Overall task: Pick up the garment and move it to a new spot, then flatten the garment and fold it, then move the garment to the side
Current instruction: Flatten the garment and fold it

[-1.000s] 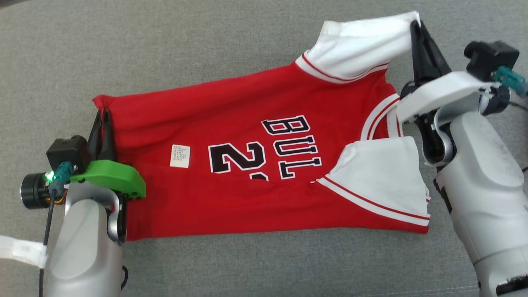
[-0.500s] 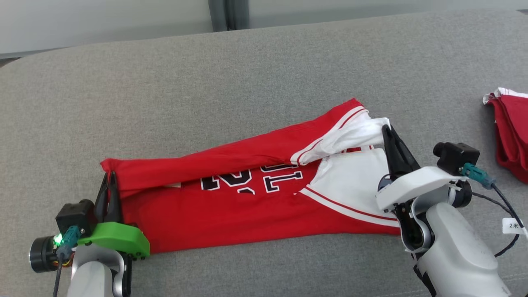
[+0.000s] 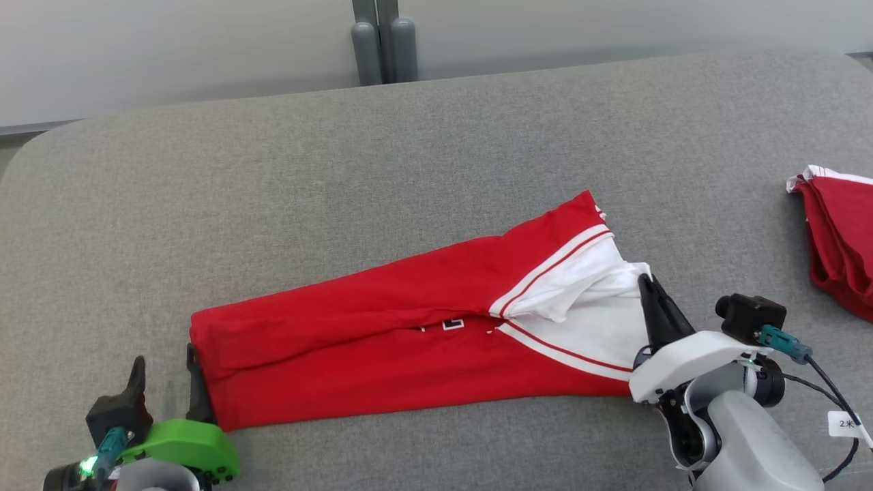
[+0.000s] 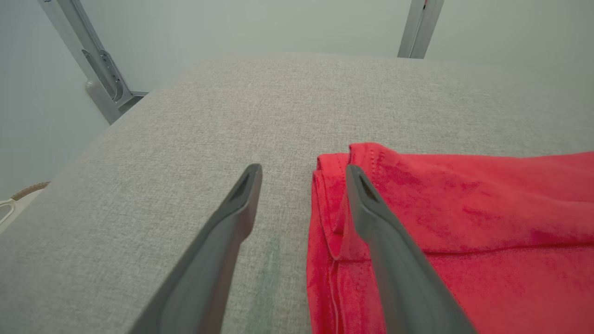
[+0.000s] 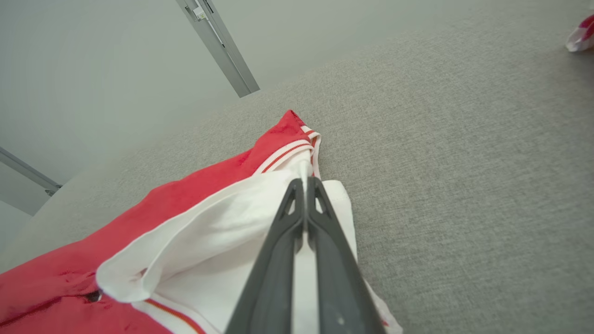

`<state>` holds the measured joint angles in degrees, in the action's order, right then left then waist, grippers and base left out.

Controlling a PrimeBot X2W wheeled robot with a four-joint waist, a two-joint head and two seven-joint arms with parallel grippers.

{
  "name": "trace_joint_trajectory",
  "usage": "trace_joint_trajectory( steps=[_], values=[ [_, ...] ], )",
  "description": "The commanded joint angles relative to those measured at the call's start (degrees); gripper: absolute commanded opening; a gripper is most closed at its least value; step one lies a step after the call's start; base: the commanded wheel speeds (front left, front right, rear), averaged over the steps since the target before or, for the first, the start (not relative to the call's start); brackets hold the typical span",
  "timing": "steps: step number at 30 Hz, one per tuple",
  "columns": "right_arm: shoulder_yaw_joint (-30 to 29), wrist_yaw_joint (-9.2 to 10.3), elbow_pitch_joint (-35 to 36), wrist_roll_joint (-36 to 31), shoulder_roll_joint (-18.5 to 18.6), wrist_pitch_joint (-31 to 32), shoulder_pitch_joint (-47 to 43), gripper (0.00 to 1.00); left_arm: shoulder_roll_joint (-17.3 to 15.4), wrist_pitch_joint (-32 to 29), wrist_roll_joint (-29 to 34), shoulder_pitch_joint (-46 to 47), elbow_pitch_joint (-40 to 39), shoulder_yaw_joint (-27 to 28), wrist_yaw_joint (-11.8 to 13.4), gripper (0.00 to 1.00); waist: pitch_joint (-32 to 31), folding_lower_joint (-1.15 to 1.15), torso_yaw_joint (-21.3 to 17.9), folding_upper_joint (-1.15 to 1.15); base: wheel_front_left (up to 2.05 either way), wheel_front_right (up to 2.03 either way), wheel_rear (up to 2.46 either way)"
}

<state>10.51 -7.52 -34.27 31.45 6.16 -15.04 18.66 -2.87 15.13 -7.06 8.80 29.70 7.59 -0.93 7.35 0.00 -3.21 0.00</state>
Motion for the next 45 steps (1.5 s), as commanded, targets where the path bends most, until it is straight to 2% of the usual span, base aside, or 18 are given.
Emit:
trace_joint_trajectory(
  steps=[1,6,11,17,27,34,35,37,38,39,45],
  values=[
    [-1.2,0.08,-0.1,-0.8,0.0,-0.2,-1.0,1.00,-0.2,0.0,-0.5,-1.6,-0.1,0.6,1.4,1.00,-0.3,0.00,0.3,0.00,0.00,0.00,0.00],
    [-6.0,0.07,2.2,-4.5,-1.0,-0.2,-2.8,1.00,-0.1,0.0,-3.0,-5.1,-2.1,1.1,5.2,1.00,-1.2,0.00,1.3,0.00,0.00,0.00,0.00],
    [-7.2,0.07,2.8,-7.2,-2.1,-0.2,-3.4,1.00,-0.2,0.0,-4.0,-7.4,-3.8,-2.0,6.6,1.00,-1.3,0.00,2.6,0.00,0.00,0.00,0.00],
    [-7.5,0.07,-1.9,-11.7,-2.5,-0.2,-0.9,1.00,-0.2,0.0,-4.8,-6.3,-5.1,-4.9,7.2,1.00,-0.4,0.00,4.9,0.00,0.00,0.00,0.00],
    [-15.0,0.07,-13.7,-20.2,-2.8,-0.2,3.3,1.00,-0.2,0.0,-4.9,-4.3,-7.2,-7.1,7.3,1.00,1.1,0.00,9.1,0.00,0.00,0.00,0.00],
    [-12.1,-0.02,-20.6,-16.2,-3.6,0.3,4.9,0.99,-0.2,0.0,-4.9,-3.9,-7.8,-7.5,7.1,1.00,1.9,0.00,10.7,0.00,0.00,0.00,0.00],
    [-11.2,-0.12,-20.8,-15.5,-3.7,0.4,5.0,0.92,-0.2,0.0,-4.9,-3.9,-7.8,-7.5,7.0,1.00,2.0,0.00,10.8,0.00,0.00,0.00,0.00],
    [-8.4,-0.18,-21.7,-13.3,-4.0,0.4,5.0,0.41,-0.2,0.0,-4.6,-3.8,-7.8,-7.6,7.1,1.00,2.2,0.00,10.9,0.00,0.00,0.00,0.00],
    [-7.7,-0.18,-21.9,-12.6,-4.1,0.4,5.2,0.09,-0.2,0.0,-4.5,-3.7,-7.9,-7.6,7.1,1.00,2.2,0.00,10.9,0.00,0.00,0.00,0.00],
    [-7.2,-0.18,-22.2,-12.0,-4.1,0.5,5.3,0.00,-0.2,0.0,-4.5,-3.6,-7.9,-7.7,7.0,1.00,2.2,0.00,10.9,0.00,0.00,0.00,0.00],
    [-11.0,0.17,-19.8,-12.0,-0.8,0.2,5.4,0.00,-0.2,0.0,-4.0,-3.1,-8.6,-8.2,6.9,1.00,1.8,0.00,10.4,0.00,0.00,0.00,0.00]
  ],
)
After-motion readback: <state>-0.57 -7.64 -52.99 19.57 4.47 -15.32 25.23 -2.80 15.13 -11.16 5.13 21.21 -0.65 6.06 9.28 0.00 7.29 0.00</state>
